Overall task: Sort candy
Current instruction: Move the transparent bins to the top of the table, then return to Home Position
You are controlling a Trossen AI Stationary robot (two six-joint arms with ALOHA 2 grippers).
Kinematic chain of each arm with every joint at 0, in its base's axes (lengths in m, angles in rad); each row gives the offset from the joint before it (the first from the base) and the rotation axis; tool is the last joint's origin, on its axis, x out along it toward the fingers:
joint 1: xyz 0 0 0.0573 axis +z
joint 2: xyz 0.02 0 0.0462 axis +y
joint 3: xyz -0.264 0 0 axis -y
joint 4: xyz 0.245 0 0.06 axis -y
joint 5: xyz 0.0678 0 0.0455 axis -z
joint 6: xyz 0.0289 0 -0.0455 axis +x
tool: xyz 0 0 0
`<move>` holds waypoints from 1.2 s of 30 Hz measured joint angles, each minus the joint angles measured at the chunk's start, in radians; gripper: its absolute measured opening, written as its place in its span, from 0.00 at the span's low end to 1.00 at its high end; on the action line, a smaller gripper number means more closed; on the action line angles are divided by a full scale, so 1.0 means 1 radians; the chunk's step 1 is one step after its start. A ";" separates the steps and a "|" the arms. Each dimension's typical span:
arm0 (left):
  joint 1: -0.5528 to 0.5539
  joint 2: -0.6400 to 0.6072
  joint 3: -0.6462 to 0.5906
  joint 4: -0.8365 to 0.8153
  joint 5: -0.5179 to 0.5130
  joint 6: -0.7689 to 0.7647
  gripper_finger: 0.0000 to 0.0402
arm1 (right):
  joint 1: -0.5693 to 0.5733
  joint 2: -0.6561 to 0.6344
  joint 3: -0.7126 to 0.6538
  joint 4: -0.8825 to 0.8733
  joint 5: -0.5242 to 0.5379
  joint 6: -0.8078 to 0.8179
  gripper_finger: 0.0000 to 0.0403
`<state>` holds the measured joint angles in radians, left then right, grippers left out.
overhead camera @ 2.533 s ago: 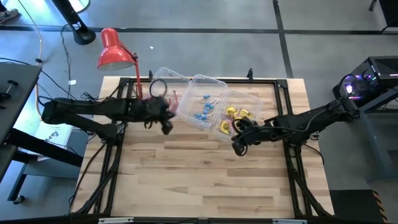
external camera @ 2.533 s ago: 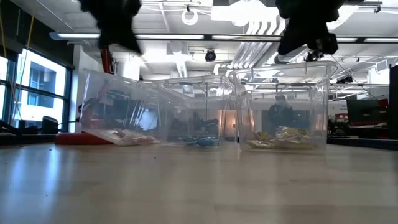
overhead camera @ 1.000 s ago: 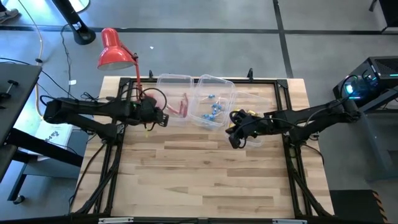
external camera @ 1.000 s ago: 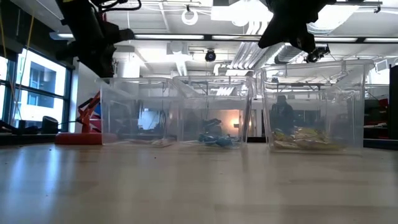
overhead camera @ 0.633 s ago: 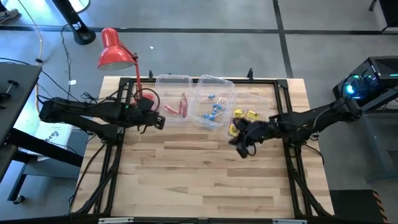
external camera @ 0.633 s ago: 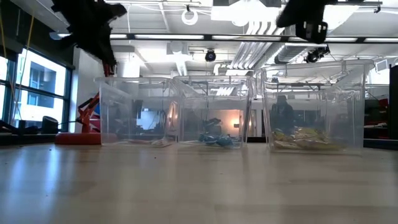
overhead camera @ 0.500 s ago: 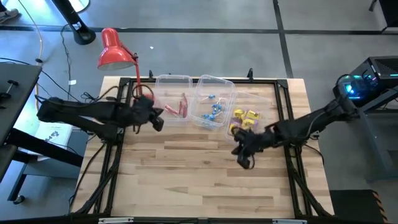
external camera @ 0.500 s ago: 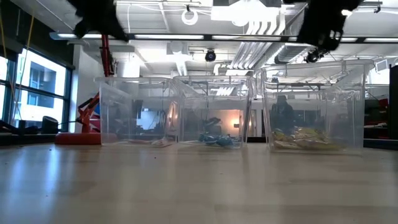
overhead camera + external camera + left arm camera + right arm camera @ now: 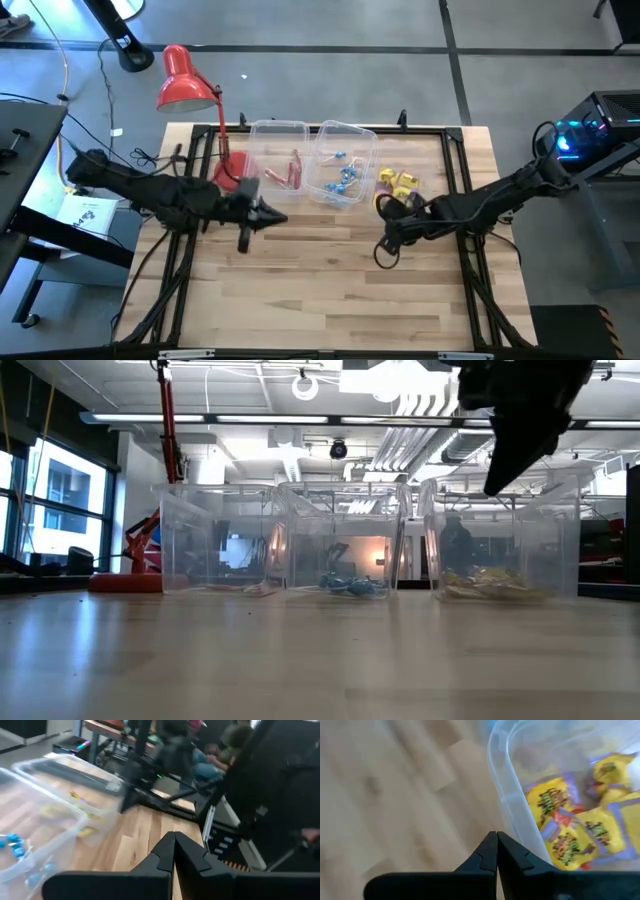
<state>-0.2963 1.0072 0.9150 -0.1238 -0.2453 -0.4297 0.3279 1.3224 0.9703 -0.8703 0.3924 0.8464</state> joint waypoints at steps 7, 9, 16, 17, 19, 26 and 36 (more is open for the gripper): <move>-0.048 0.140 -0.001 0.109 -0.019 0.078 0.00 | -0.082 0.000 0.000 0.053 0.068 -0.061 0.00; -0.045 0.176 -0.001 0.159 -0.018 0.116 0.00 | -0.088 -0.003 0.000 0.094 0.066 -0.062 0.00; 0.061 0.199 -0.126 0.435 0.072 0.232 0.00 | -0.079 -0.046 0.025 0.113 -0.024 -0.038 0.00; 0.088 0.185 -0.167 0.466 0.081 0.231 0.00 | -0.076 -0.052 0.038 0.101 -0.022 -0.038 0.00; 0.145 0.142 -0.248 0.559 0.122 0.219 0.00 | -0.071 -0.067 0.071 0.085 -0.011 -0.036 0.00; 0.250 -0.020 -0.553 0.862 0.219 0.048 0.00 | -0.073 -0.099 0.158 0.067 0.024 -0.034 0.00; 0.147 -0.201 -0.840 0.924 0.024 -0.061 0.00 | -0.030 -0.101 0.251 0.038 0.019 0.052 0.00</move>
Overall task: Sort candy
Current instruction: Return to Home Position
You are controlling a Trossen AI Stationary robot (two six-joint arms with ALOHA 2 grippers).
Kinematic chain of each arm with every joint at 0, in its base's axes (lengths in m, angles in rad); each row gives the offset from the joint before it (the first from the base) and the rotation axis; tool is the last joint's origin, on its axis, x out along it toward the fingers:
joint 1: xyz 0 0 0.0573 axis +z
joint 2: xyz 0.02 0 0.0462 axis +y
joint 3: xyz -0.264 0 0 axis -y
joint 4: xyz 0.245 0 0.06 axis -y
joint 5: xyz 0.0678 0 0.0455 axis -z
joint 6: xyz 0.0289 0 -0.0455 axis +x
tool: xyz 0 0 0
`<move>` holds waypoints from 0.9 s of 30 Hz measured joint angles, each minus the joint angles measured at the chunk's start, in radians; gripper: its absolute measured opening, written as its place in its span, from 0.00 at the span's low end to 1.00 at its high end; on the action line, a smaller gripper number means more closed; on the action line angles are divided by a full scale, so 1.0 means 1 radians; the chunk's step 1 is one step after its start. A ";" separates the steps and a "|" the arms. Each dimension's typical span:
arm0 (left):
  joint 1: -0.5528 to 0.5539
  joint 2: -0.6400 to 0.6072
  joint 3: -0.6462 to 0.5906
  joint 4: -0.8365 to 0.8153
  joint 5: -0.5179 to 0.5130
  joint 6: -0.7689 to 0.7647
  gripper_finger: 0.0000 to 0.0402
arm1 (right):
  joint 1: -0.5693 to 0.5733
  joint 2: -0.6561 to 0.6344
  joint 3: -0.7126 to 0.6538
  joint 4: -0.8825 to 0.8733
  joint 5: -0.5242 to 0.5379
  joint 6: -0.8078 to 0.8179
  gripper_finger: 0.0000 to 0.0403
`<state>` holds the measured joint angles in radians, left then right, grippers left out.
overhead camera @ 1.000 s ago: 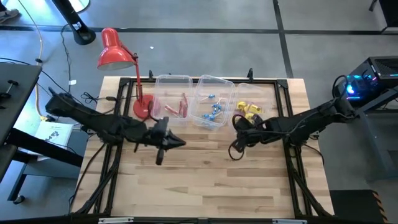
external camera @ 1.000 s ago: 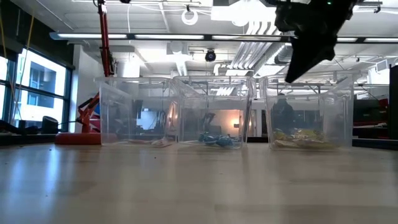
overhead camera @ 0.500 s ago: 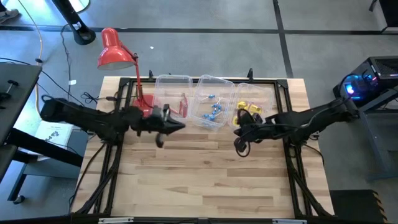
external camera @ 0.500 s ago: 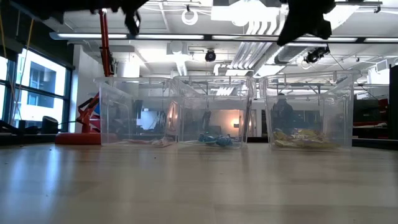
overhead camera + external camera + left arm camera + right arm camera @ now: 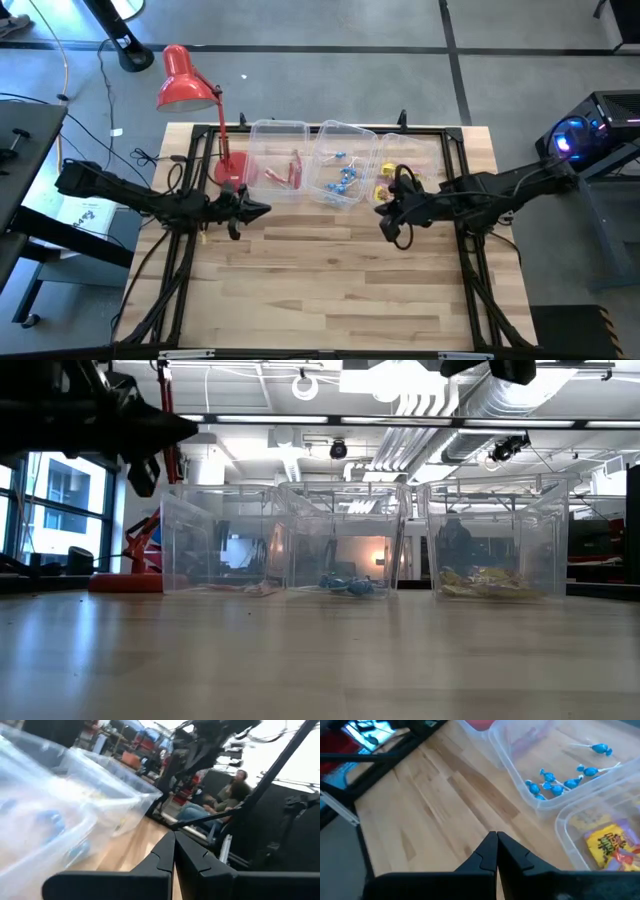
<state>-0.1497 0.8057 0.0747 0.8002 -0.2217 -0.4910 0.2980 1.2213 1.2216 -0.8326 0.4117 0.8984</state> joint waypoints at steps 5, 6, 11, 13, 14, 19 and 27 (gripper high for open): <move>0.000 -0.040 -0.064 0.024 -0.019 -0.012 0.00 | 0.057 0.000 0.042 -0.081 0.007 0.054 0.00; 0.000 -0.043 -0.064 0.010 -0.013 0.008 0.00 | 0.071 -0.004 0.042 -0.096 0.009 0.071 0.00; 0.007 -0.045 -0.064 0.011 0.002 0.078 0.00 | 0.130 -0.055 -0.025 -0.124 0.017 0.174 0.00; 0.015 -0.045 -0.064 0.010 -0.001 0.081 0.00 | 0.137 -0.100 -0.086 -0.070 0.023 0.177 0.00; 0.020 -0.045 -0.064 0.010 -0.006 0.080 0.00 | 0.133 -0.130 -0.126 -0.020 0.028 0.168 0.00; 0.028 -0.045 -0.064 0.010 -0.050 0.082 0.00 | 0.035 -0.289 -0.392 0.457 0.022 -0.047 0.00; 0.028 -0.045 -0.064 0.006 -0.049 0.082 0.00 | -0.184 -0.412 -0.786 1.180 -0.308 -0.347 0.00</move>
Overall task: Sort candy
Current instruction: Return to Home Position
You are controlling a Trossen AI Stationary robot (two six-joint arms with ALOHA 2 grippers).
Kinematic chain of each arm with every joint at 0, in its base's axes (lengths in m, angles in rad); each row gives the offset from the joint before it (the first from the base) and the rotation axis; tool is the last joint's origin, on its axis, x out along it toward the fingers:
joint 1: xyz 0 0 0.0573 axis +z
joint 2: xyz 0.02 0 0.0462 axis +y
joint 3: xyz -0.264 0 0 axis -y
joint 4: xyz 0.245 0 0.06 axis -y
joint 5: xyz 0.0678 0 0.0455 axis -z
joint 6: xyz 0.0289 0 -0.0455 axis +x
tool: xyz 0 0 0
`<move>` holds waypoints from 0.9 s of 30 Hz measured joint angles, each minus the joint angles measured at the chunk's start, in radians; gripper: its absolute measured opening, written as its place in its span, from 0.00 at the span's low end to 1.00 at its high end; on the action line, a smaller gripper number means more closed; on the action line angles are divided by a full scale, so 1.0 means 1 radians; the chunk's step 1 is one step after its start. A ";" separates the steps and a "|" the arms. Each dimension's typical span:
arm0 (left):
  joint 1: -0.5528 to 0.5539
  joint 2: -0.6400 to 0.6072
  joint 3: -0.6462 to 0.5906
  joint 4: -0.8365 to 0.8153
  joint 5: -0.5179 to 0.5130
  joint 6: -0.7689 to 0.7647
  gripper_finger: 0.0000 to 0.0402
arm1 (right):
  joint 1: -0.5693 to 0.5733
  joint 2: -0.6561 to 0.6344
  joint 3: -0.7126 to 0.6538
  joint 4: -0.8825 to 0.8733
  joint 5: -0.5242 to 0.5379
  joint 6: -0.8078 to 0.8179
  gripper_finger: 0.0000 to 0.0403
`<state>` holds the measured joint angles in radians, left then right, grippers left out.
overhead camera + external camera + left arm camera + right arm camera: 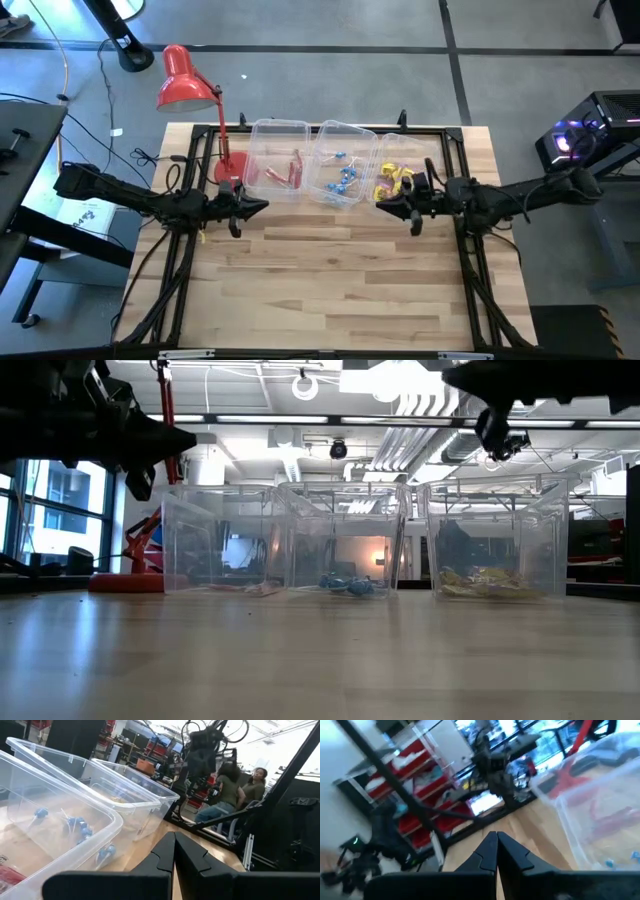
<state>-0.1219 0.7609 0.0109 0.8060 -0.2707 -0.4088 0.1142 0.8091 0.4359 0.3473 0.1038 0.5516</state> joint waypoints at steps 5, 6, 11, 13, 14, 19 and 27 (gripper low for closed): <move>0.000 0.000 0.000 0.000 0.001 0.000 0.00 | -0.030 -0.072 -0.140 0.031 -0.096 -0.029 0.00; 0.000 0.000 0.000 0.000 0.001 0.001 0.00 | -0.030 -0.089 -0.166 0.030 -0.099 -0.035 0.00; 0.000 0.000 0.000 -0.001 0.002 0.001 0.00 | -0.029 -0.170 -0.277 0.044 -0.102 -0.037 0.00; 0.000 0.000 0.000 -0.001 0.002 0.001 0.00 | -0.029 -0.204 -0.315 0.068 -0.102 -0.039 0.00; 0.000 0.000 0.000 -0.001 0.002 0.001 0.00 | -0.029 -0.220 -0.334 0.081 -0.102 -0.045 0.00; 0.000 -0.004 0.000 -0.002 0.002 0.001 0.00 | -0.029 -0.292 -0.395 0.118 -0.106 -0.091 0.00; 0.000 -0.010 0.000 -0.002 0.002 0.001 0.00 | -0.029 -0.330 -0.422 0.097 -0.111 -0.131 0.00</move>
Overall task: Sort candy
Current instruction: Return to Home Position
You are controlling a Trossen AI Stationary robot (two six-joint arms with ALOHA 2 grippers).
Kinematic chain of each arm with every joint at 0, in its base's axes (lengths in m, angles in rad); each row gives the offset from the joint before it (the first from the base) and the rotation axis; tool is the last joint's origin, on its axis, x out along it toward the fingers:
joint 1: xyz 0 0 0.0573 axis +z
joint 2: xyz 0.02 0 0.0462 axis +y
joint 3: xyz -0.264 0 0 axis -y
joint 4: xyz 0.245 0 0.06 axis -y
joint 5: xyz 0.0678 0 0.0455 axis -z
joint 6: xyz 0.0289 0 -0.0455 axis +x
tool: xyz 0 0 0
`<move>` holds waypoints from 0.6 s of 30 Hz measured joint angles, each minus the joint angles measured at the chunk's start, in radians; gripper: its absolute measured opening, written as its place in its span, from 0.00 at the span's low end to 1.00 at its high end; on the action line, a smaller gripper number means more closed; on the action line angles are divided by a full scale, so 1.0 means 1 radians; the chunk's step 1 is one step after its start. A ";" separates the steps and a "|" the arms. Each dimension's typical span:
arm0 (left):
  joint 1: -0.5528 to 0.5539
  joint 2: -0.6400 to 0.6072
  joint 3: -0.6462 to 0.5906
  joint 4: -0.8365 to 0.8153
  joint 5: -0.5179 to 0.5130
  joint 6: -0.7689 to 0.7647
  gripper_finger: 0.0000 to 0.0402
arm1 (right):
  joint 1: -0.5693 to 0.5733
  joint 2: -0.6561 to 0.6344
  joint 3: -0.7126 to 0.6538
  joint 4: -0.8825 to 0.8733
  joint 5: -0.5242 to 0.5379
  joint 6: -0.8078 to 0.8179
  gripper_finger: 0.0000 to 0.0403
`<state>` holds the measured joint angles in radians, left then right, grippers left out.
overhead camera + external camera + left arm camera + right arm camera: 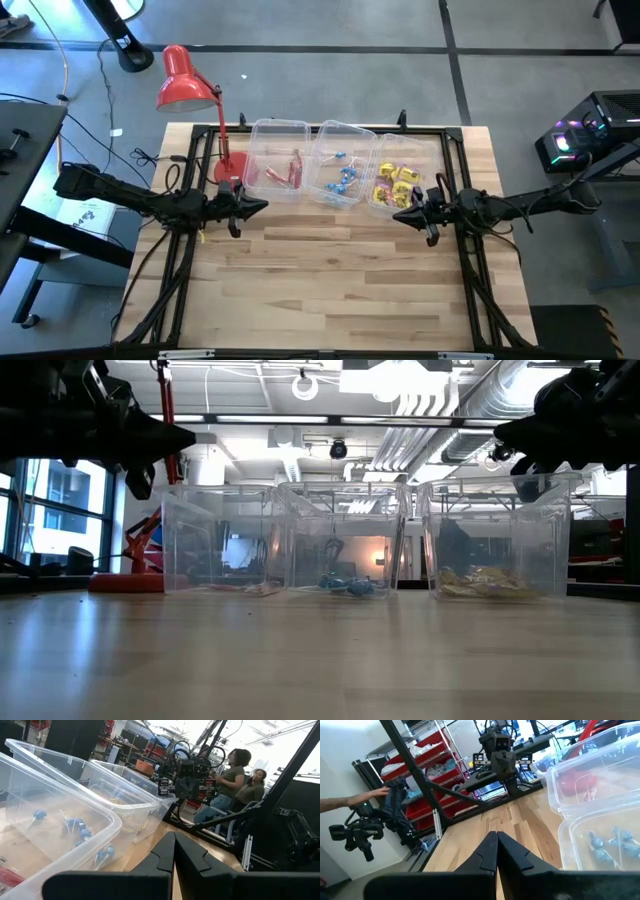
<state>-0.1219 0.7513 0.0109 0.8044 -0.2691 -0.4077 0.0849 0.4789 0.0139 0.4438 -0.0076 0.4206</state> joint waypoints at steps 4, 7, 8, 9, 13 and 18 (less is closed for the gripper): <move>0.000 -0.046 0.000 -0.050 0.000 0.000 0.00 | 0.000 0.000 0.000 -0.002 0.000 0.011 0.00; 0.000 -0.147 0.000 -0.189 0.000 0.000 0.00 | 0.000 0.001 -0.002 0.011 0.005 0.017 0.00; 0.000 -0.189 0.000 -0.247 0.000 0.000 0.00 | 0.000 0.002 -0.003 0.018 0.007 0.022 0.00; 0.000 -0.236 0.000 -0.311 0.000 0.000 0.00 | 0.000 0.002 -0.004 0.028 0.007 0.024 0.00; 0.000 -0.439 0.000 -0.556 0.000 0.000 0.00 | 0.000 0.004 -0.005 0.051 0.009 0.025 0.00; 0.000 -0.670 0.000 -0.757 0.002 -0.001 0.00 | 0.000 0.004 -0.005 0.052 0.009 0.024 0.00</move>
<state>-0.1220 0.0817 0.0113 0.0478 -0.2673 -0.4083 0.0847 0.4828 0.0086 0.4961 0.0010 0.4450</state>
